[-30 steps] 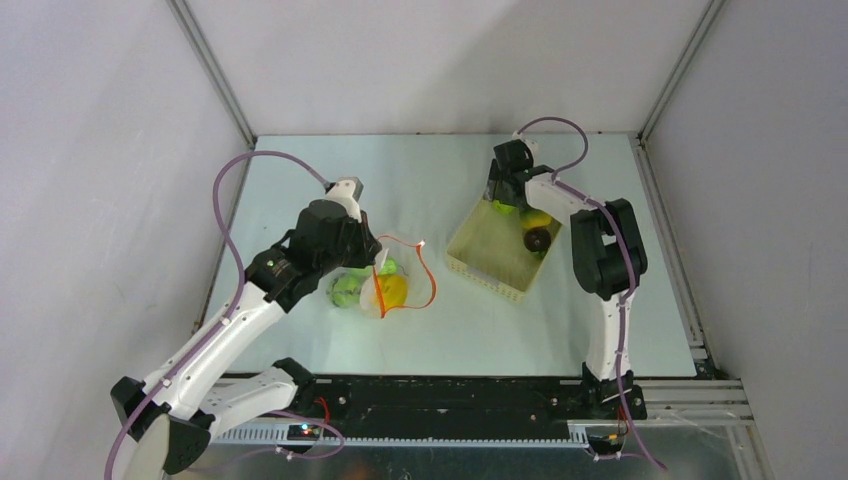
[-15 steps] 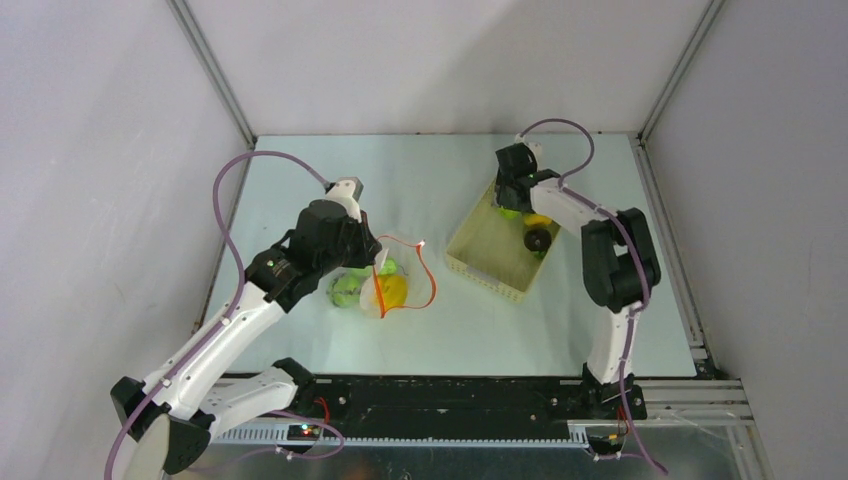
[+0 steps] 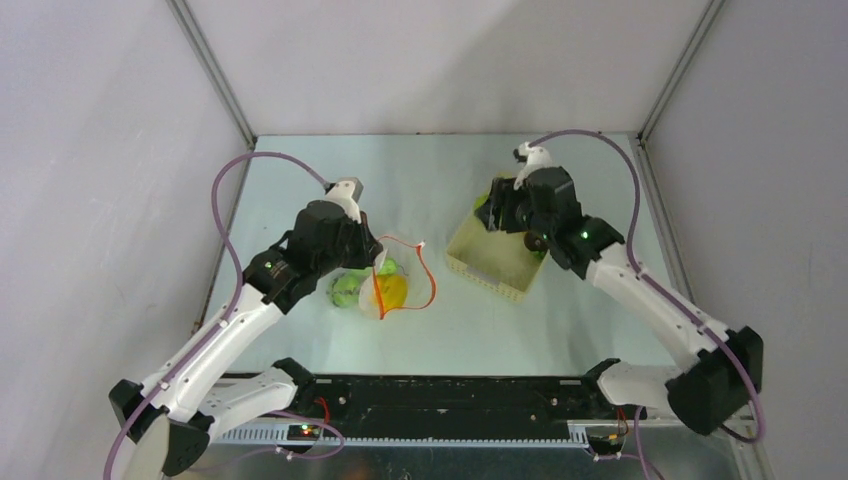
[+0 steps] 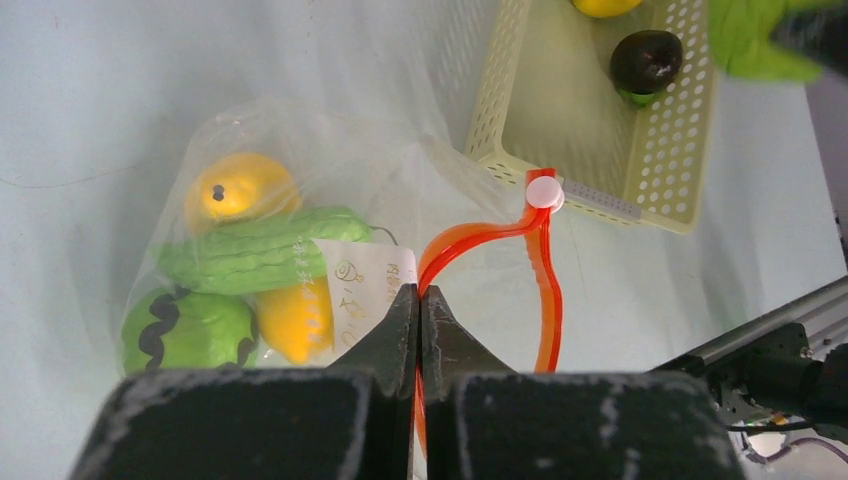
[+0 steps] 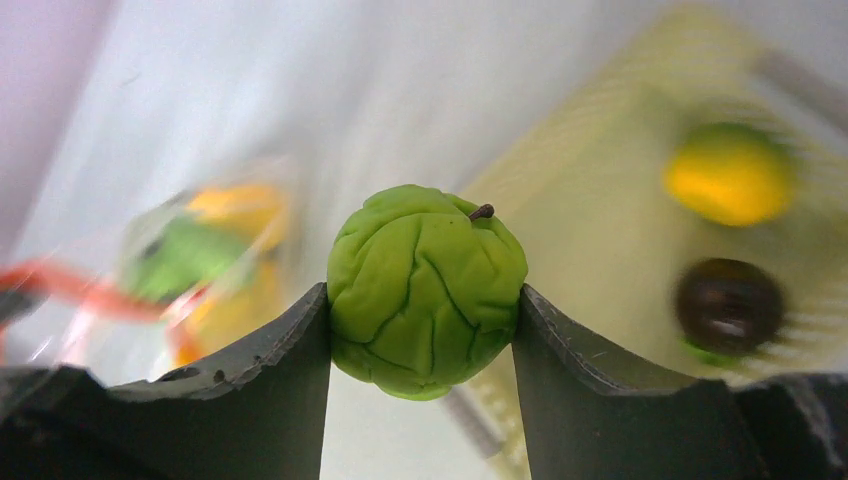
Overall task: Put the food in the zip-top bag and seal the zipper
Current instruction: Pick up the fake fruit from the bin, then place the fake fruit in the zipper food storage bag.
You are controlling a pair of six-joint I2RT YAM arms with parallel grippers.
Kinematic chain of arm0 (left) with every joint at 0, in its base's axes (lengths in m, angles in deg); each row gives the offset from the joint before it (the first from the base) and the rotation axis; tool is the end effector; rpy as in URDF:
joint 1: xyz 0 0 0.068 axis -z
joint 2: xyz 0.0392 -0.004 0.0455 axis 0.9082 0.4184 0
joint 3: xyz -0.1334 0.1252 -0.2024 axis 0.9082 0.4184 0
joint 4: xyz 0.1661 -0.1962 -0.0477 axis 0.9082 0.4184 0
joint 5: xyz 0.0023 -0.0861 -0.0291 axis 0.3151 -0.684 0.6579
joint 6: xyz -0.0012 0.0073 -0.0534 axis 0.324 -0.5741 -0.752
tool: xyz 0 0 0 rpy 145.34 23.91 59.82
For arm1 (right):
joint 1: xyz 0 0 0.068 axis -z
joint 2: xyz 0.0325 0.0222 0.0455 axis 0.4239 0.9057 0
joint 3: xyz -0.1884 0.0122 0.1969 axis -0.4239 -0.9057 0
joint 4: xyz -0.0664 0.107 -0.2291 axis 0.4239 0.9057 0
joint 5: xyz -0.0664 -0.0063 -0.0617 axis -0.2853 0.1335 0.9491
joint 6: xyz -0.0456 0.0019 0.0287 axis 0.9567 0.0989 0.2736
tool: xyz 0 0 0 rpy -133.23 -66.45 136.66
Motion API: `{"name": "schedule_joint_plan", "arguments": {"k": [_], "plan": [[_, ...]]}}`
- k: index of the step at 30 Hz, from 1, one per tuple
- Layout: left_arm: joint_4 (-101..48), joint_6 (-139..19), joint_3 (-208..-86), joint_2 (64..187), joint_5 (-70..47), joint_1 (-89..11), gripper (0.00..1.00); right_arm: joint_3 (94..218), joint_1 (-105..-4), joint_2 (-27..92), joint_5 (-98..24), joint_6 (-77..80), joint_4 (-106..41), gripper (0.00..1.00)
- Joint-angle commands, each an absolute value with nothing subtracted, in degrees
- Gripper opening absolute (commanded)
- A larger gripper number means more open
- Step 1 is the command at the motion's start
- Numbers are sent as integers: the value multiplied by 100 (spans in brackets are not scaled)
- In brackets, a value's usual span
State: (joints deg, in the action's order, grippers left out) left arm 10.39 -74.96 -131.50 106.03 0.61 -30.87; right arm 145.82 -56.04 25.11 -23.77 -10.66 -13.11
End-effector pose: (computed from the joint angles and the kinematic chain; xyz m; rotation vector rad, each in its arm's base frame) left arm 0.1725 -0.1153 0.3349 0.1151 2.2064 -0.5358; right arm 0.2522 0.1470 0.3416 -0.1533 2.0762 0.4319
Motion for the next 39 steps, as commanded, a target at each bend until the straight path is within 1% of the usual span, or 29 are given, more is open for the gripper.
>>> {"name": "schedule_joint_plan", "arguments": {"k": [1, 4, 8, 12, 14, 17, 18, 20, 21, 22, 24, 26, 28, 33, 37, 39], "plan": [[857, -7433, -13223, 10385, -128, -3060, 0, 14021, -6319, 1722, -4546, -282, -2147, 25], [843, -7444, -13223, 10345, -160, -3063, 0, 13963, -7180, 1513, -4733, 209, -2321, 25], [814, -7467, -13204, 10303, -256, -3066, 0, 13959, -7881, 1698, -4290, 414, -2640, 26], [790, -7467, -13186, 10290, -243, -3059, 0, 13963, -8118, 2219, -3985, 205, -3176, 26], [794, -7473, -13190, 10306, -260, -3062, 0, 13987, -8171, 2593, -3898, 107, -3451, 28], [791, -7476, -13204, 10319, -266, -3063, 0, 14166, -8229, 2945, -3793, 5, -3495, 36], [787, -7475, -13197, 10303, -262, -3068, 0, 14202, -8258, 3095, -3749, -2, -3469, 37], [777, -7478, -13186, 10285, -265, -3060, 0, 14317, -8317, 3279, -3575, -4, -3426, 43], [774, -7479, -13189, 10282, -266, -3063, 0, 14354, -8348, 3328, -3460, -10, -3434, 52], [765, -7482, -13185, 10277, -264, -3063, 0, 14388, -8360, 3411, -3407, -23, -3437, 58], [782, -7482, -13191, 10274, -266, -3068, 0, 14436, -8411, 3495, -3277, -13, -3405, 82], [787, -7487, -13194, 10270, -266, -3068, 0, 14459, -8440, 3499, -3204, 0, -3355, 97], [779, -7489, -13196, 10276, -266, -3068, 0, 14466, -8463, 3441, -3208, -6, -3337, 99], [793, -7485, -13192, 10297, -266, -3064, 0, 14462, -8460, 2997, -3113, 94, -3008, 99], [815, -7477, -13212, 10304, -266, -3064, 0, 14463, -8349, 2592, -2636, 185, -2630, 99], [810, -7480, -13207, 10288, -244, -3066, 0, 14449, -8128, 2390, -2503, 159, -2419, 99]]}}
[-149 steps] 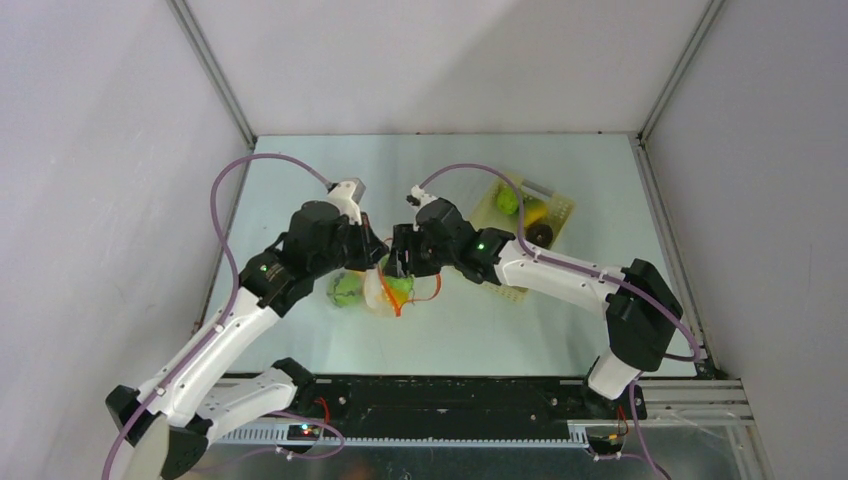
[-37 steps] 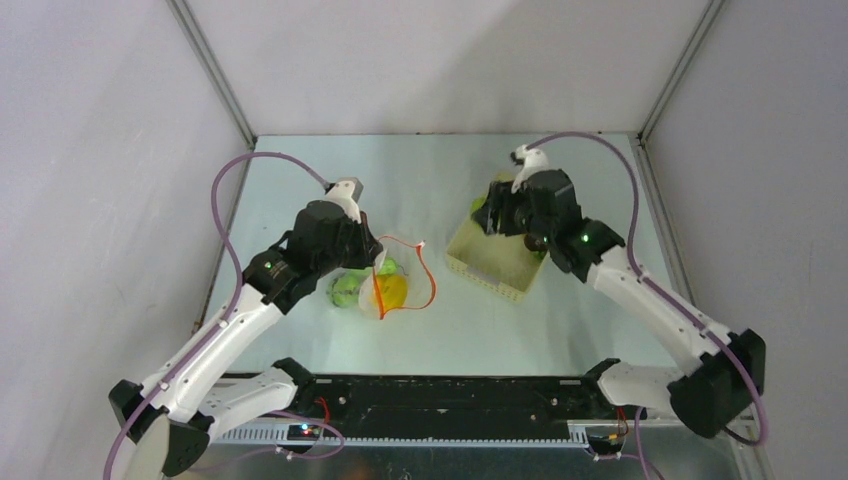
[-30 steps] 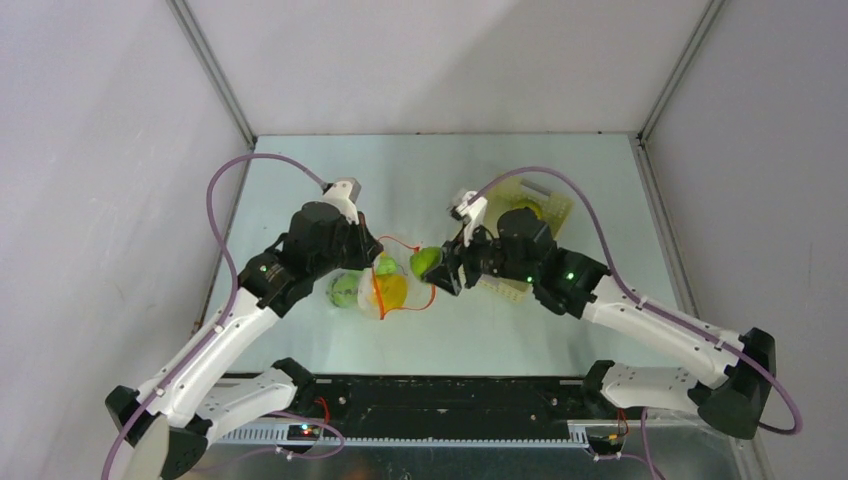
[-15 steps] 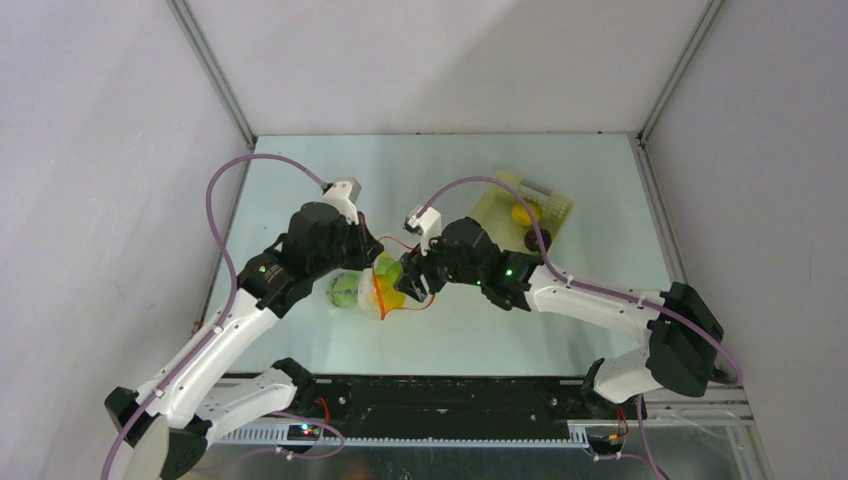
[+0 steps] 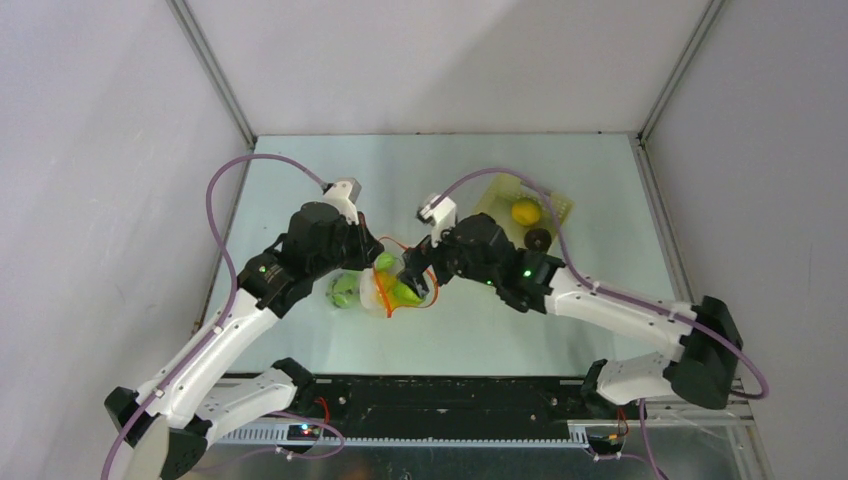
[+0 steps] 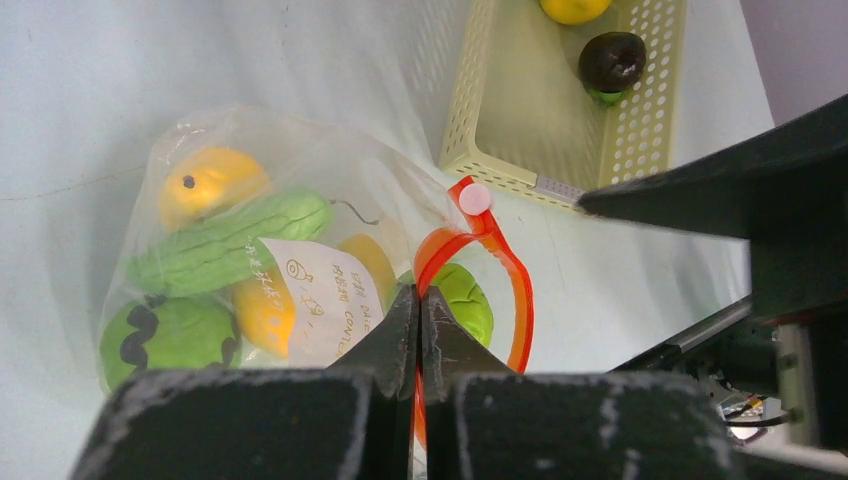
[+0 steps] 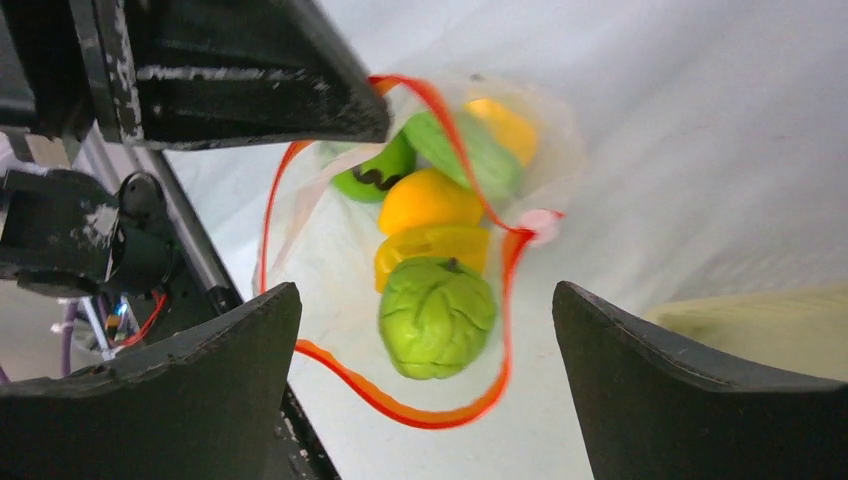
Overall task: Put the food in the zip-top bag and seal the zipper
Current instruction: Place the fake fruit in the zipper food storage bag, then pick up the fake fruit from the bin.
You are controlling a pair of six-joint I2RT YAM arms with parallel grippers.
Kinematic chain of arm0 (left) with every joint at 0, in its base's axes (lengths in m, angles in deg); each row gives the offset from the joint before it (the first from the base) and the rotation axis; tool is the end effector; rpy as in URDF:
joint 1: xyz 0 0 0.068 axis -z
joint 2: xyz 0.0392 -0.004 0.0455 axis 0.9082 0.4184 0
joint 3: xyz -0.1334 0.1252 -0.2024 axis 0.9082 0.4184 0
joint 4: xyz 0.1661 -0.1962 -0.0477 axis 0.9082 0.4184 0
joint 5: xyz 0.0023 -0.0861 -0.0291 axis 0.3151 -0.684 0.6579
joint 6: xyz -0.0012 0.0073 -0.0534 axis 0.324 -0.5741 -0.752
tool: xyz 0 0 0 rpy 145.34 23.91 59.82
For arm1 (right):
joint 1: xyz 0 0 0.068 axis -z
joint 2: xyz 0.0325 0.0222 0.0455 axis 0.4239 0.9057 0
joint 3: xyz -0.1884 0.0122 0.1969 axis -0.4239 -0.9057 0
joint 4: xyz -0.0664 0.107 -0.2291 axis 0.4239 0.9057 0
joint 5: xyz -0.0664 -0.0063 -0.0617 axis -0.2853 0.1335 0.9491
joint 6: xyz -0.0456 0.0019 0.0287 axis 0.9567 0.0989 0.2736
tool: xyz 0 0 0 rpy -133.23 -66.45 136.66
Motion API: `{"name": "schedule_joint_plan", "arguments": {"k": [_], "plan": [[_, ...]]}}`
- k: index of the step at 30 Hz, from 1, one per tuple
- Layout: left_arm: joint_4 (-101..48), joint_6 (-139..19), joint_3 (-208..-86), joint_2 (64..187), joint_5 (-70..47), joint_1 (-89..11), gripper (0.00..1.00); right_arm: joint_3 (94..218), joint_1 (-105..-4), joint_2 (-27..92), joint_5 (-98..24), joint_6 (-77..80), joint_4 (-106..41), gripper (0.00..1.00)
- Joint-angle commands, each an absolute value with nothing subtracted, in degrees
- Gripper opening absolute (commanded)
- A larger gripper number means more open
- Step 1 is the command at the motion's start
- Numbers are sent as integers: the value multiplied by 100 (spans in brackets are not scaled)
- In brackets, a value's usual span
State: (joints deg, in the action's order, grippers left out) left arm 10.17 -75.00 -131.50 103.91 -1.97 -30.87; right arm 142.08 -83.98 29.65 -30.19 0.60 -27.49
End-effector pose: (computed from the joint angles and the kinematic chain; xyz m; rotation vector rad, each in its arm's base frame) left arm 0.1650 -0.1120 0.3420 0.1384 2.1758 -0.6008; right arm 0.1642 0.2728 0.3209 -0.8832 1.8287 0.7634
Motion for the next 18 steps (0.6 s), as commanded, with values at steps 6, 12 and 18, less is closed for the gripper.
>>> {"name": "schedule_joint_plan", "arguments": {"k": [6, 12, 18], "plan": [[839, -7464, -13211, 10272, -166, -3064, 0, 14317, -6883, 2194, -2455, 145, -1996, 100], [854, -7446, -13217, 10303, -134, -3064, 0, 14546, -5578, 2908, -1757, 8, -1530, 99], [870, -7420, -13231, 10347, -101, -3064, 0, 15286, -4923, 4210, -1267, 304, -1234, 99]]}}
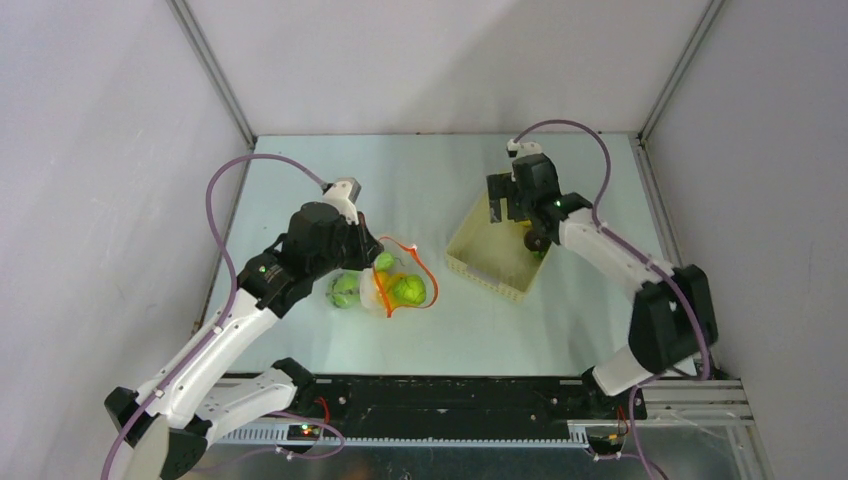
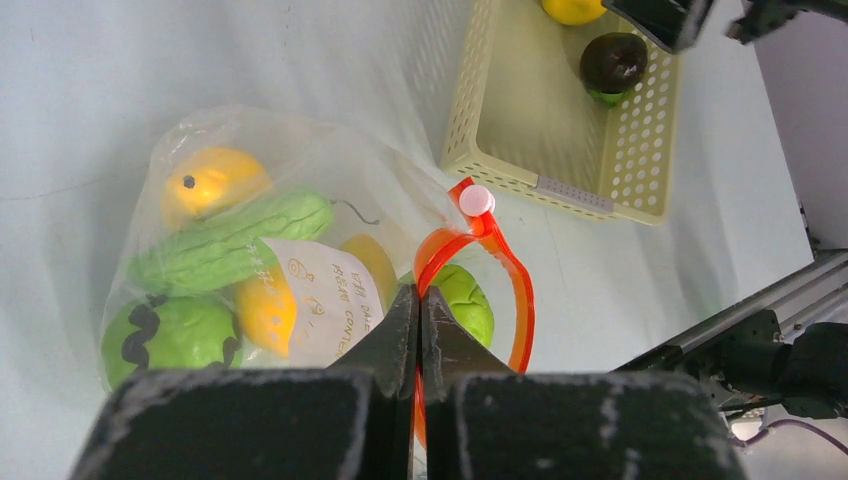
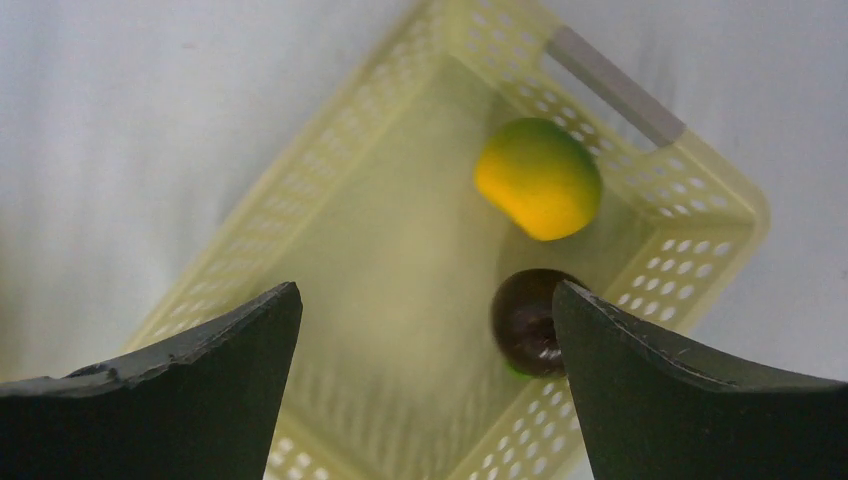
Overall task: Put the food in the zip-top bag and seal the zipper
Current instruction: Pick up the fake fruit from the bin.
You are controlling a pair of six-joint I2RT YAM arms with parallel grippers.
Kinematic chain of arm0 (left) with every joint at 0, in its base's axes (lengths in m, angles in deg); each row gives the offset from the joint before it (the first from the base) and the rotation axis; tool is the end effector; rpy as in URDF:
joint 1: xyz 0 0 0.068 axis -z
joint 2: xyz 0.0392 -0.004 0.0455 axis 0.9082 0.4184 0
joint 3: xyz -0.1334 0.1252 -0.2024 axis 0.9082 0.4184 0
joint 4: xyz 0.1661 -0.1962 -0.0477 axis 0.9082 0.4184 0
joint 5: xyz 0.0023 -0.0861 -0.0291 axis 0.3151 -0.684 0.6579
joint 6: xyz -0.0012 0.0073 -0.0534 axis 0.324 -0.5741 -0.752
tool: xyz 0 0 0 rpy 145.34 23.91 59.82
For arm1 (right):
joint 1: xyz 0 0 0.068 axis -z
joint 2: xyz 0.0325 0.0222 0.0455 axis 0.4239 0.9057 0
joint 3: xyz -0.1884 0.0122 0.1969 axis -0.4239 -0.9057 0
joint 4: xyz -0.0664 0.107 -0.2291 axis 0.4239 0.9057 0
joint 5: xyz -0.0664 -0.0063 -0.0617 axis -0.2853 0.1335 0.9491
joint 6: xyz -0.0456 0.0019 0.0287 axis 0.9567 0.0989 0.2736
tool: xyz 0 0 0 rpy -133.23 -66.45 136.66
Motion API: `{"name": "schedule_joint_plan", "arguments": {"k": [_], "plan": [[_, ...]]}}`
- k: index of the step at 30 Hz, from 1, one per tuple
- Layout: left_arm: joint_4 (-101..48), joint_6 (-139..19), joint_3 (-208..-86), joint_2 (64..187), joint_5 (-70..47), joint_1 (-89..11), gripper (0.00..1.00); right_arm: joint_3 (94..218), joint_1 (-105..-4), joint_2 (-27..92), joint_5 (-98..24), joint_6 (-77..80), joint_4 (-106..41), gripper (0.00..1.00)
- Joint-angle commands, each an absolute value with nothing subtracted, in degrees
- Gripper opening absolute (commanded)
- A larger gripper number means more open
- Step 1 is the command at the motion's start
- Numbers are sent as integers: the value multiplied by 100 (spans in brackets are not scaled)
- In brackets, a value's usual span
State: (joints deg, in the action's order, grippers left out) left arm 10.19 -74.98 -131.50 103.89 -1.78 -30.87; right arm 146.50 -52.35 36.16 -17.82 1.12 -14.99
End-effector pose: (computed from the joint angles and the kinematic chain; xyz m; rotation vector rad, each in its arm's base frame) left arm 0.1649 -0.1119 0.3420 0.1367 2.1751 -0.5972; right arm 0.2997 0.1462 0.2925 -0.2686 2.1745 0.1106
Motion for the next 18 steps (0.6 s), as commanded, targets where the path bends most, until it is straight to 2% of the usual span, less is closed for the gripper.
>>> {"name": "schedule_joint_plan", "arguments": {"k": [1, 6, 18], "plan": [[879, -7419, -13234, 10357, -53, -3064, 0, 15471, -4871, 4527, -1247, 280, -1198, 99], [906, -7406, -13250, 10392, -18, -3071, 0, 16111, -4660, 5474, -736, 231, -808, 100], [969, -7374, -13289, 10490, 27, -3064, 0, 16647, -4494, 6760, -920, -20, -689, 99]]}}
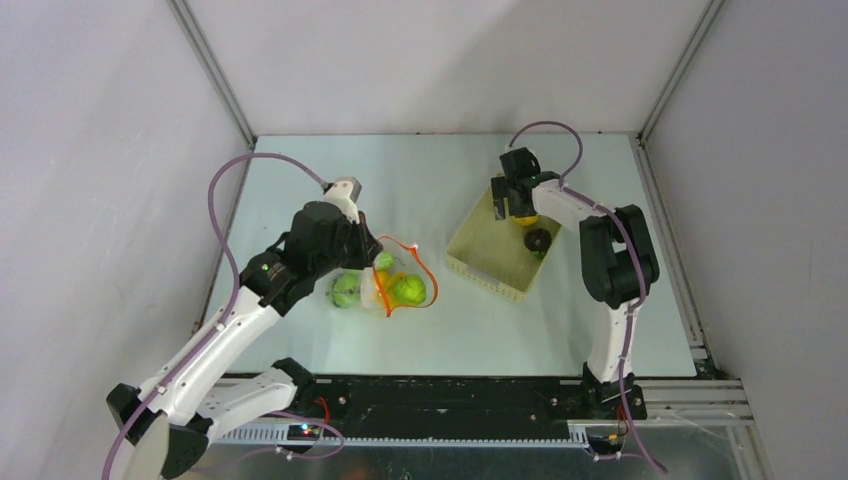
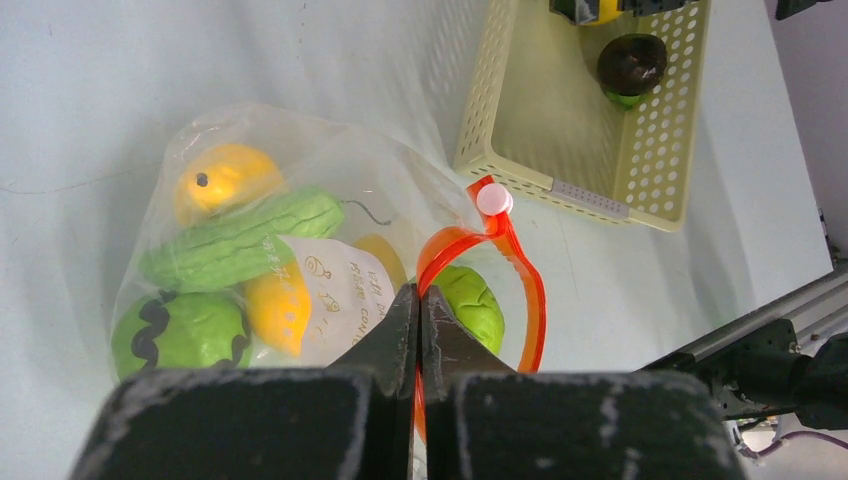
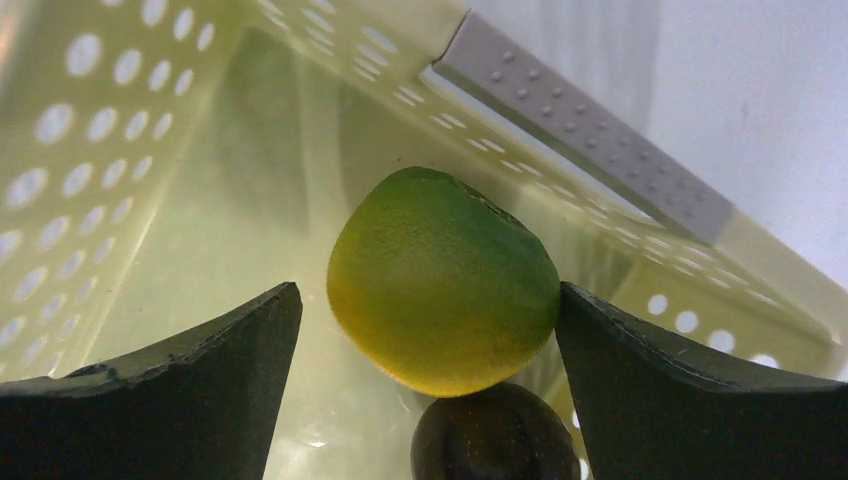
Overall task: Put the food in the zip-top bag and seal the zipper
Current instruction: Pick up the fake fruit from the bin.
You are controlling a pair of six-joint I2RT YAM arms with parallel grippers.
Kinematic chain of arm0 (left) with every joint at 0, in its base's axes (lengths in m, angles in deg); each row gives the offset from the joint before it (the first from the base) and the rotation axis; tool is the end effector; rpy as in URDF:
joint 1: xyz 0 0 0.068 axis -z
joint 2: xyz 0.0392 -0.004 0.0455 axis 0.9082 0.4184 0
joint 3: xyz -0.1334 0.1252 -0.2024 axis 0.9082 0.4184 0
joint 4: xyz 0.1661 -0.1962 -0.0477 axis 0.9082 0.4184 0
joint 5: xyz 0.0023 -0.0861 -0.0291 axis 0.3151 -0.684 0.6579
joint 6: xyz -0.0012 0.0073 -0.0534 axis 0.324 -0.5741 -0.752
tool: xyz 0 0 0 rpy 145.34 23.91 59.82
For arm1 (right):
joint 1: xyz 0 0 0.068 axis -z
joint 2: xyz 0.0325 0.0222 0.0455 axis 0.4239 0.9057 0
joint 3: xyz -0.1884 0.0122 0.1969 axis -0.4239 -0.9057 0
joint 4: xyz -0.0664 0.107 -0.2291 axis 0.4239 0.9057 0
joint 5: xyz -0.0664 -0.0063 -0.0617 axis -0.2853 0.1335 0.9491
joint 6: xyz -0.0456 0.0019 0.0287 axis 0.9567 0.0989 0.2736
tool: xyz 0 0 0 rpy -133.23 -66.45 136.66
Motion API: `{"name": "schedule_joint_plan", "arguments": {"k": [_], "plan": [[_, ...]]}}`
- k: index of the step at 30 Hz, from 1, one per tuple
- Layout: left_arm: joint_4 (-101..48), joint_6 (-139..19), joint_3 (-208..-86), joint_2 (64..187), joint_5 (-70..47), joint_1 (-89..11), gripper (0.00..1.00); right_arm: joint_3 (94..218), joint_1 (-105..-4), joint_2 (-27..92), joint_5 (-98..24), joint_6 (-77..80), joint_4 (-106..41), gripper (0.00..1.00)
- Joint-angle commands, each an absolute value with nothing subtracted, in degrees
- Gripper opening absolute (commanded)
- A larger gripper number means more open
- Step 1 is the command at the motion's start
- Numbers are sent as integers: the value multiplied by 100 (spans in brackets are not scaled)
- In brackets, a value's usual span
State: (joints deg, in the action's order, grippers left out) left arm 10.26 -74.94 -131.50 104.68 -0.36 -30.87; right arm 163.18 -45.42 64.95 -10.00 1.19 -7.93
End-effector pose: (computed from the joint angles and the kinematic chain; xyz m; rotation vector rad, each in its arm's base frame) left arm 0.1679 -0.1129 0.3394 0.1234 2.1848 -0.5650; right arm 0.4043 0.1371 0.1959 -0.1526 2.4686 -0.2343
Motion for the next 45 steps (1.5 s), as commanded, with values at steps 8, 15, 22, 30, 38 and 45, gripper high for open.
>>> {"name": "schedule_joint_plan", "arguments": {"k": [8, 15, 22, 30, 38, 45], "plan": [[984, -7367, -13302, 10447, 41, -3064, 0, 16712, -4439, 6625, -1115, -157, -607, 75], [948, -7372, -13273, 10334, 72, -3065, 0, 16424, -4468, 5834, -1264, -300, -792, 55], [920, -7383, -13273, 10327, -33, -3066, 0, 16003, -4662, 4803, -1686, -266, -667, 44], [878, -7391, -13246, 10328, -96, -3070, 0, 14887, -5075, 2953, -2718, -282, -1262, 43], [864, -7401, -13246, 10384, -216, -3059, 0, 14021, -6051, 1811, -4908, -92, -2096, 43], [849, -7402, -13244, 10384, -265, -3068, 0, 13976, -7146, 2122, -5095, -296, -2632, 43]]}}
